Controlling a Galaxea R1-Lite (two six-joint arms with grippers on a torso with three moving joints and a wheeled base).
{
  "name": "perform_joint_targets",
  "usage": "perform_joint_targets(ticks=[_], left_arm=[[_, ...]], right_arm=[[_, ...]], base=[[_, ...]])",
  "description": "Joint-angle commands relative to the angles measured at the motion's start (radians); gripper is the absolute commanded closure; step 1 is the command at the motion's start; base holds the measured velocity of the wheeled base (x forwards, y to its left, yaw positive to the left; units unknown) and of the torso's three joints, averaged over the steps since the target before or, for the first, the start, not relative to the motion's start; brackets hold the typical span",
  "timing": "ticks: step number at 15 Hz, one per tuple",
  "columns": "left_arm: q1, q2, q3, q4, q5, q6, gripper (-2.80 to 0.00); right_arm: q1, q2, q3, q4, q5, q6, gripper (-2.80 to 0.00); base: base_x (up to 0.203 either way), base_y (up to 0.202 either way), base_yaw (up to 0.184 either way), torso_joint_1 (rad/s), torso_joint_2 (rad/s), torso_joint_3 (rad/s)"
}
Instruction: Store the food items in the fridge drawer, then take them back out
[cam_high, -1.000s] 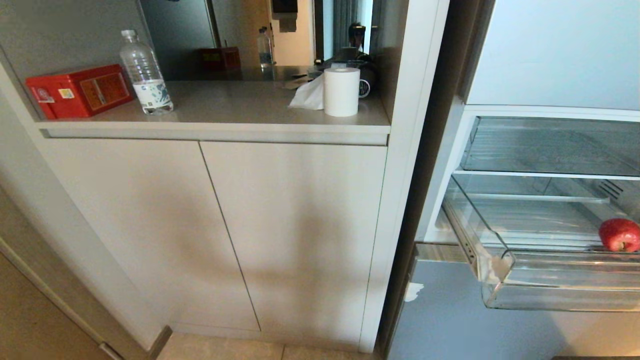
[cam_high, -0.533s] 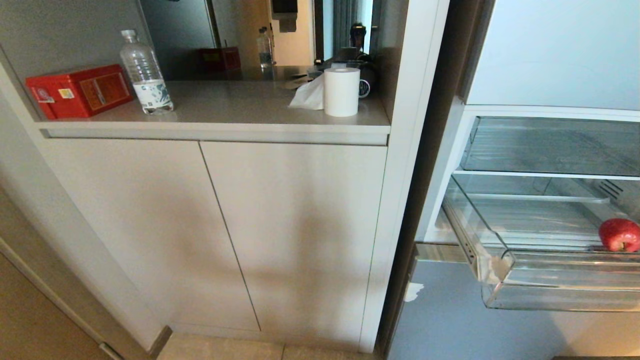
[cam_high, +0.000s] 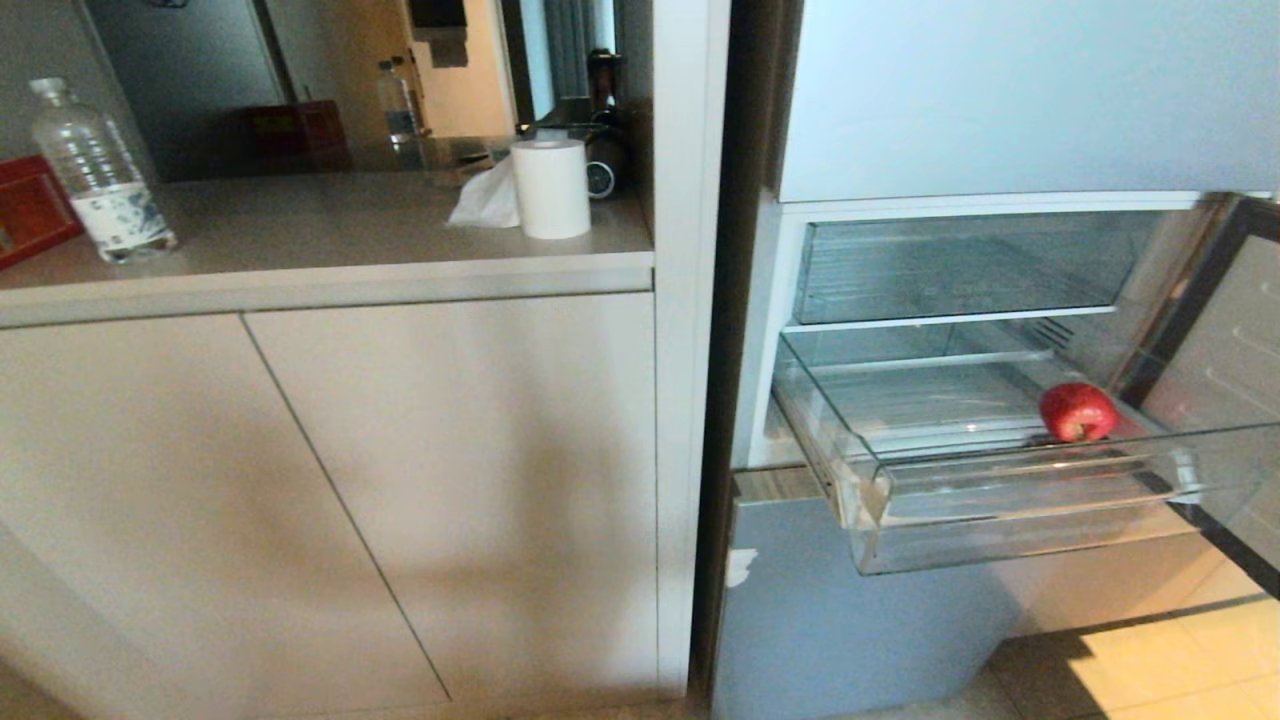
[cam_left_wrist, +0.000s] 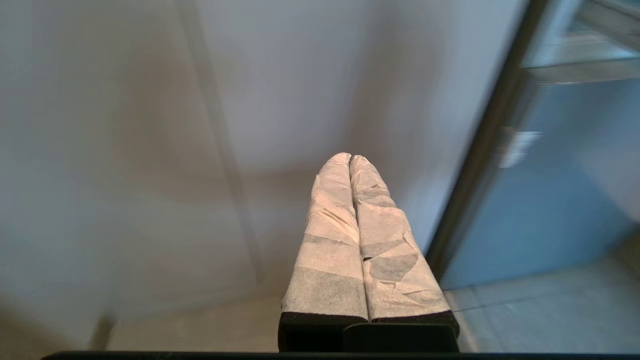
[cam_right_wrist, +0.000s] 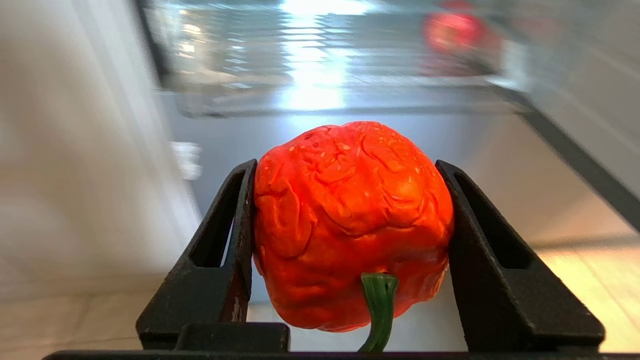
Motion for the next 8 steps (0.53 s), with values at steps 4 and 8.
perform_joint_targets(ticks=[4,8], left_arm=[[0.000,0.002,0.000,0.000,0.000,0.000,0.00],[0.000,0.002,-0.001,0.000,0.000,-0.001,0.00]], right_arm=[[0.000,0.002,0.000,0.000,-0.005,0.032,0.00],[0.000,0.002,0.000,-0.002,-0.008,0.044,0.00]], base=[[0.000,0.008,-0.176,0.003,0.00,0.004],[0.000,0.008,-0.178,0.002,0.00,0.003]])
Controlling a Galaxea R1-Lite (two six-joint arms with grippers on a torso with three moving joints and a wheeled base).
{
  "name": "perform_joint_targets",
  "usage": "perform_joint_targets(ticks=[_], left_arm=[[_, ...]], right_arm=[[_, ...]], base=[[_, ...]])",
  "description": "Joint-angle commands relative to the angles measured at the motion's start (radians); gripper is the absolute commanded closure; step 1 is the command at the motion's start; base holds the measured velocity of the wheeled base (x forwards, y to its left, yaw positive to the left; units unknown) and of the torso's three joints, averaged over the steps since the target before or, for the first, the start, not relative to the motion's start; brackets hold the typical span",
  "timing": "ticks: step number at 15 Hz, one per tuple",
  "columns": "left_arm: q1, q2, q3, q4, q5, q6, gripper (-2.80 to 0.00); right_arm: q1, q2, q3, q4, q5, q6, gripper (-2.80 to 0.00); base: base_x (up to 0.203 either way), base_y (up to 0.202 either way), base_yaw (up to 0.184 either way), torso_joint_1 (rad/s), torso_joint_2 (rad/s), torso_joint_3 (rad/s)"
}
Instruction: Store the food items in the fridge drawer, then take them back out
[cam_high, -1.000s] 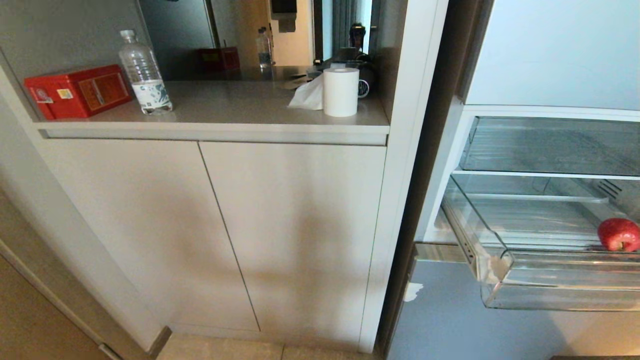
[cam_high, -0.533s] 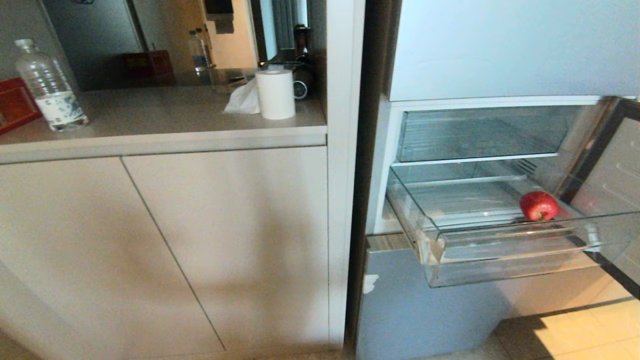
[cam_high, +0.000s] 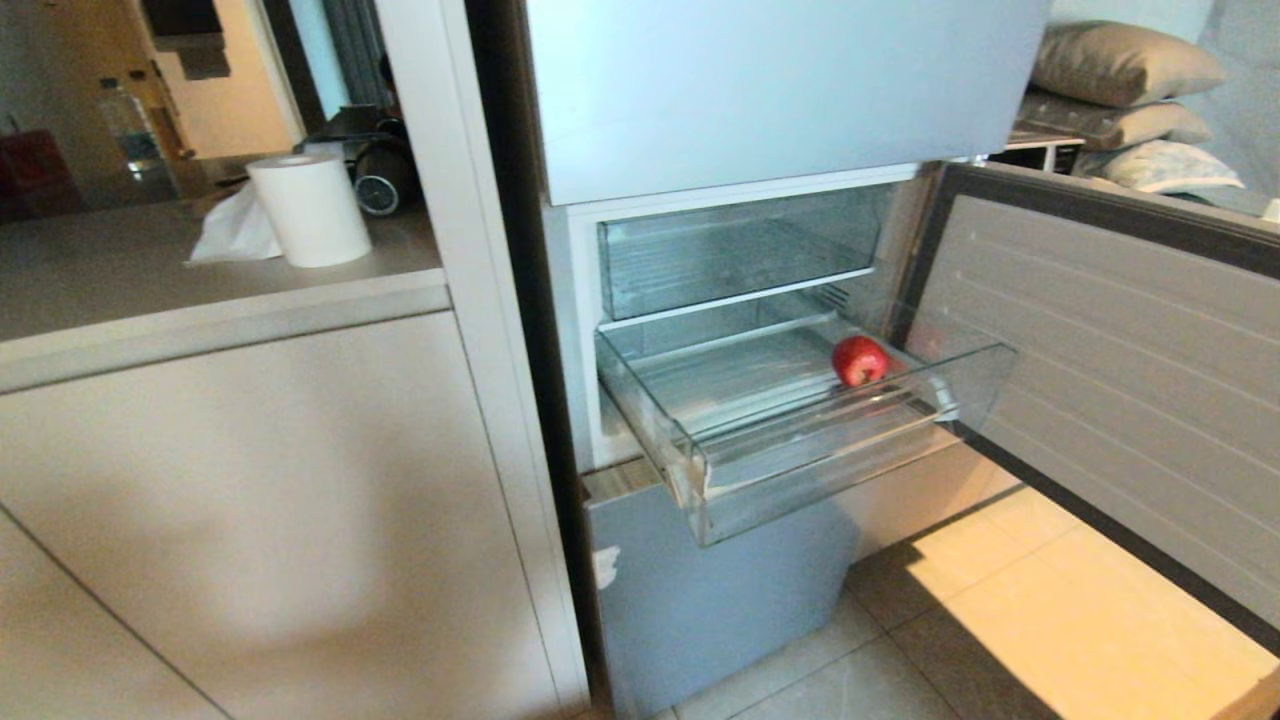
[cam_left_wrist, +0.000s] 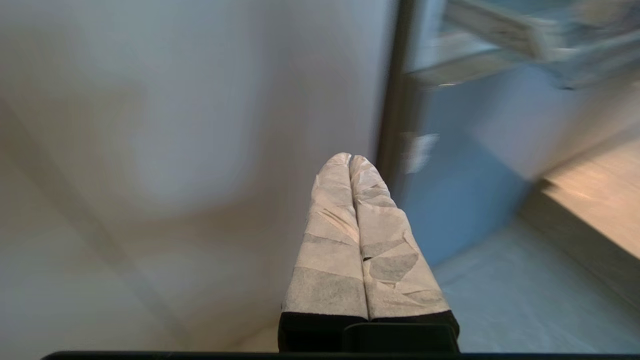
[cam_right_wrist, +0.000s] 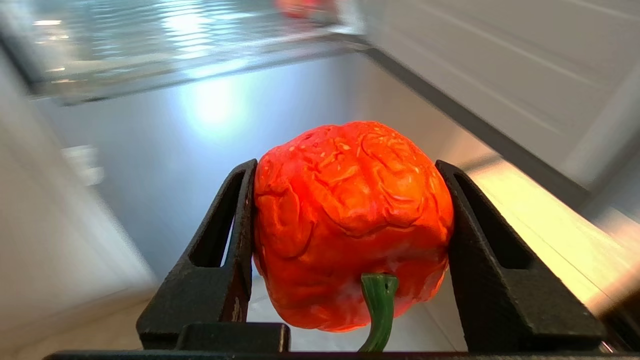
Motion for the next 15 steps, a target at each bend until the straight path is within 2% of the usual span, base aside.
perform_joint_targets(ticks=[1,3,5,8,11,15], left_arm=[[0.000,0.002,0.000,0.000,0.000,0.000,0.00],[0.000,0.002,-0.002,0.000,0.000,0.000,0.00],[0.000,0.002,-0.001,0.000,0.000,0.000,0.00],[0.000,0.002,0.000,0.000,0.000,0.000,0.00],[0.000,0.002,0.000,0.000,0.000,0.000,0.00],[0.000,0.002,0.000,0.000,0.000,0.000,0.00]], right_arm=[[0.000,0.002,0.000,-0.002,0.001,0.001,0.00],[0.000,0.035,0.001,-0.001,0.000,-0.004,0.00],[-0.002,0.156,-0.013,-0.025,-0.012,0.000,0.00],[-0.037,0.420,-0.084,-0.113,-0.088,0.094,0.00],[-0.227,0.770,-0.205,-0.203,-0.118,0.199,0.00],[-0.617,1.203,-0.377,-0.385,-0.091,0.248,0.00]], base=[[0.003,0.007,-0.173,0.002,0.00,0.007],[-0.002,0.009,-0.148,0.000,0.01,0.002],[0.000,0.003,-0.046,0.003,0.00,0.001],[0.000,0.000,0.000,0.000,0.00,0.000],[0.000,0.000,0.000,0.000,0.00,0.000],[0.000,0.000,0.000,0.000,0.00,0.000]])
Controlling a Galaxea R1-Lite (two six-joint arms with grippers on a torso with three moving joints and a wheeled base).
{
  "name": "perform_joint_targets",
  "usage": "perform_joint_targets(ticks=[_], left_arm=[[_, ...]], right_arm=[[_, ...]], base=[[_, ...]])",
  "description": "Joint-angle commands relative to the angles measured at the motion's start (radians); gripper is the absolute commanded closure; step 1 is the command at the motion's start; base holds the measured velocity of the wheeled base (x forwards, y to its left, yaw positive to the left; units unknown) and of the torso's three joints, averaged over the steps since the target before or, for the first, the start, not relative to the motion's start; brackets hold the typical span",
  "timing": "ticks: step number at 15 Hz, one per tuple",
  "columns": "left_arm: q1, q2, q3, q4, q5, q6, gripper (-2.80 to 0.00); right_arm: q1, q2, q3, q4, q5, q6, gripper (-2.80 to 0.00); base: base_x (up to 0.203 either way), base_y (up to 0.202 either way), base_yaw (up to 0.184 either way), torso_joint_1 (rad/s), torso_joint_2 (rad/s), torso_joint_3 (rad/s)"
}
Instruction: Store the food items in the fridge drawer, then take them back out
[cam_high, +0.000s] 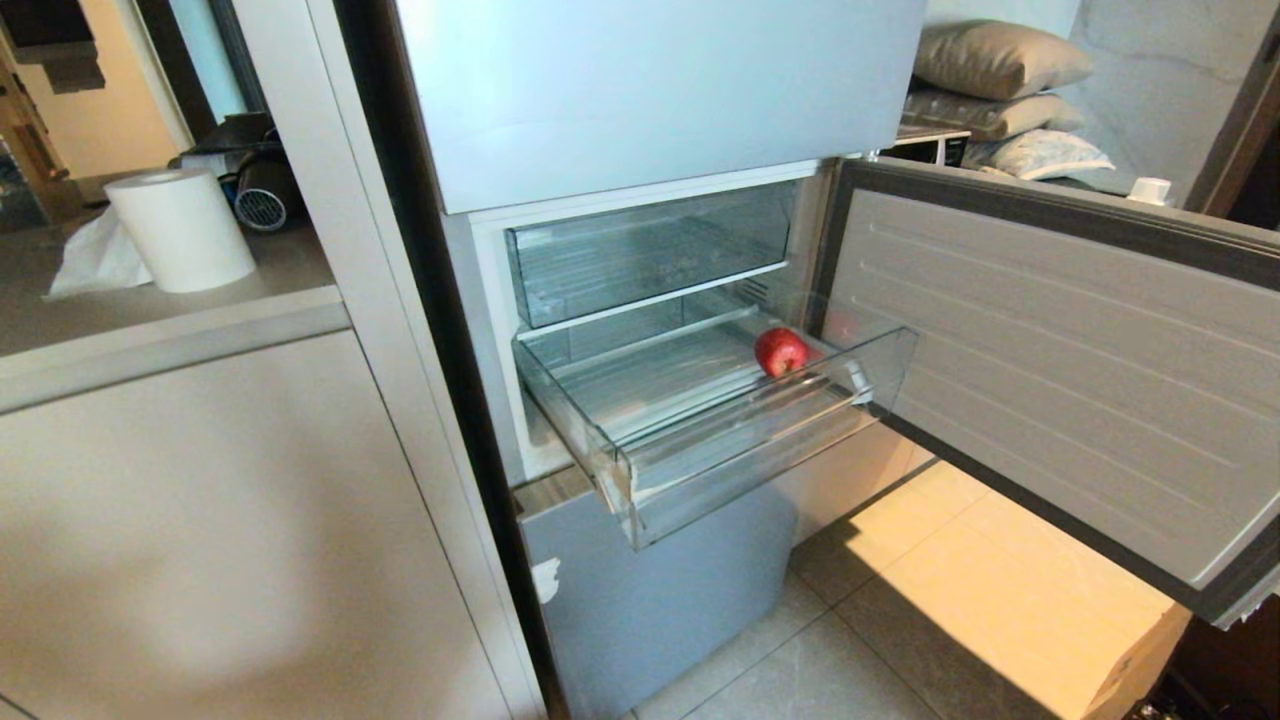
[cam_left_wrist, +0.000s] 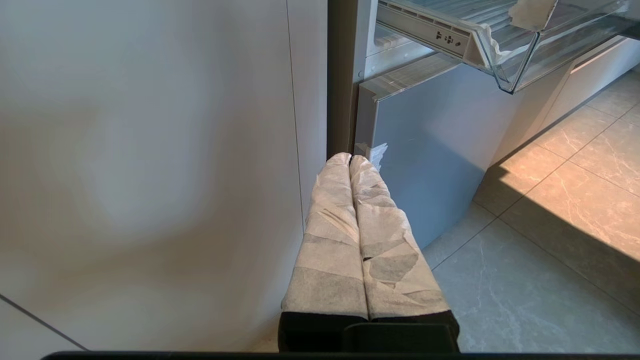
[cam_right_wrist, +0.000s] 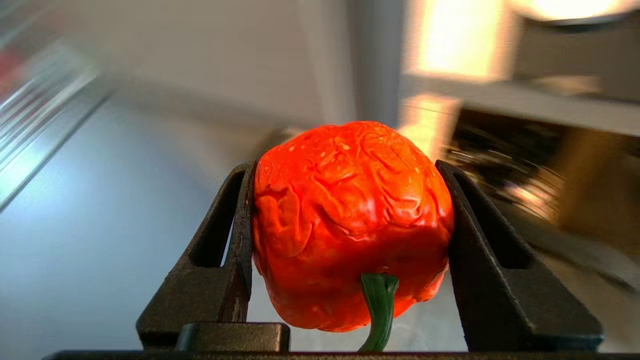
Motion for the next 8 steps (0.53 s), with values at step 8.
perform_joint_targets(ticks=[8], left_arm=[[0.000,0.002,0.000,0.000,0.000,0.000,0.00]], right_arm=[[-0.653,0.779,-0.351,-0.380,0.026,-0.056,0.00]], base=[[0.000,0.000,0.000,0.000,0.00,0.000]])
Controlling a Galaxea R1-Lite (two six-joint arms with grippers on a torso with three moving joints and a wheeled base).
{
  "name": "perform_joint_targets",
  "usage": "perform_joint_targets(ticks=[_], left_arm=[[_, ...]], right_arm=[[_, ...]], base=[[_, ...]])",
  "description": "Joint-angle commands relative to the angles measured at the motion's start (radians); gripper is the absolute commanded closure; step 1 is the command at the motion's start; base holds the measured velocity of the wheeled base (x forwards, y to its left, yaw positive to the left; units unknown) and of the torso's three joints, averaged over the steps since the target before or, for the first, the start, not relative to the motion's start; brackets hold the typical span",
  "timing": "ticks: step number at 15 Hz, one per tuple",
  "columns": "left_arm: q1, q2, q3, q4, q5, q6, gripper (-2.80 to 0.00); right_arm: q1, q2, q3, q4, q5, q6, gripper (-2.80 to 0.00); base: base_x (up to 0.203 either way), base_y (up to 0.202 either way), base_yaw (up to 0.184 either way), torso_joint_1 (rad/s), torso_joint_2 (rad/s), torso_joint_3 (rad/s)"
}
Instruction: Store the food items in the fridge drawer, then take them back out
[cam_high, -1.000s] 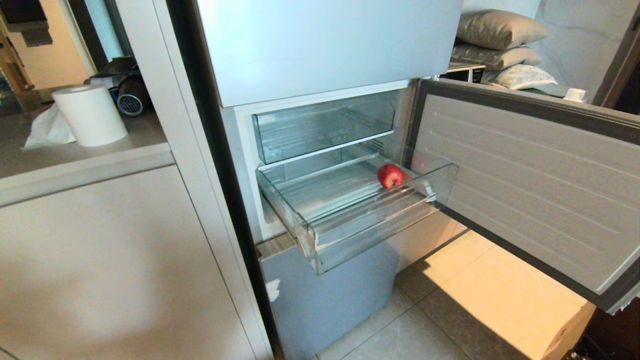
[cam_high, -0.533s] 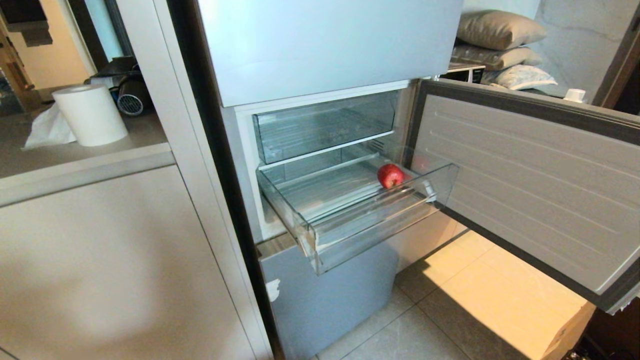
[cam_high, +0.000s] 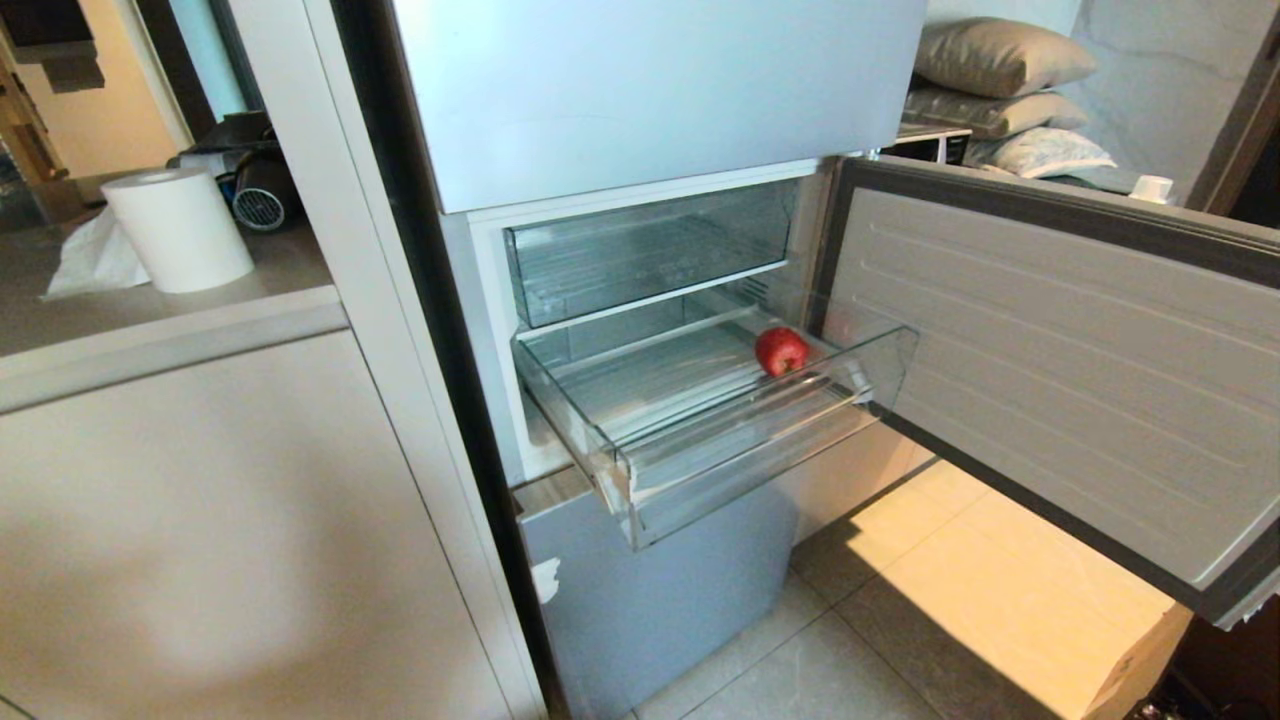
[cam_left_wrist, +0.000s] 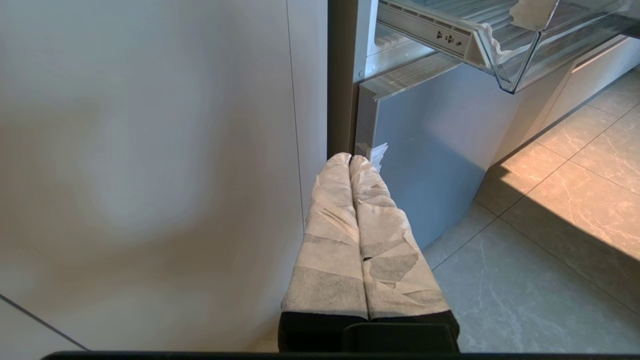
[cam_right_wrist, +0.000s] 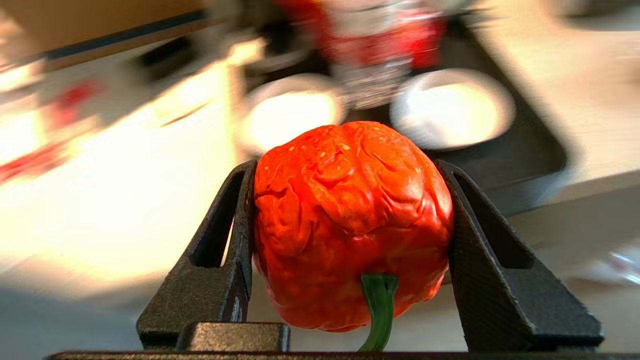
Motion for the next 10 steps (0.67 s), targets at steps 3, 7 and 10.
perform_joint_targets(ticks=[3,7,10], left_arm=[[0.000,0.002,0.000,0.000,0.000,0.000,0.00],[0.000,0.002,0.000,0.000,0.000,0.000,0.00],[0.000,0.002,0.000,0.000,0.000,0.000,0.00]], right_arm=[[-0.159,0.273,-0.147,-0.058,0.005,-0.012,0.00],[-0.224,0.439,-0.284,-0.085,0.022,-0.012,0.00],[-0.232,0.528,-0.363,-0.096,0.050,-0.004,0.00]], base=[[0.000,0.000,0.000,0.000,0.00,0.000],[0.000,0.000,0.000,0.000,0.00,0.000],[0.000,0.000,0.000,0.000,0.00,0.000]])
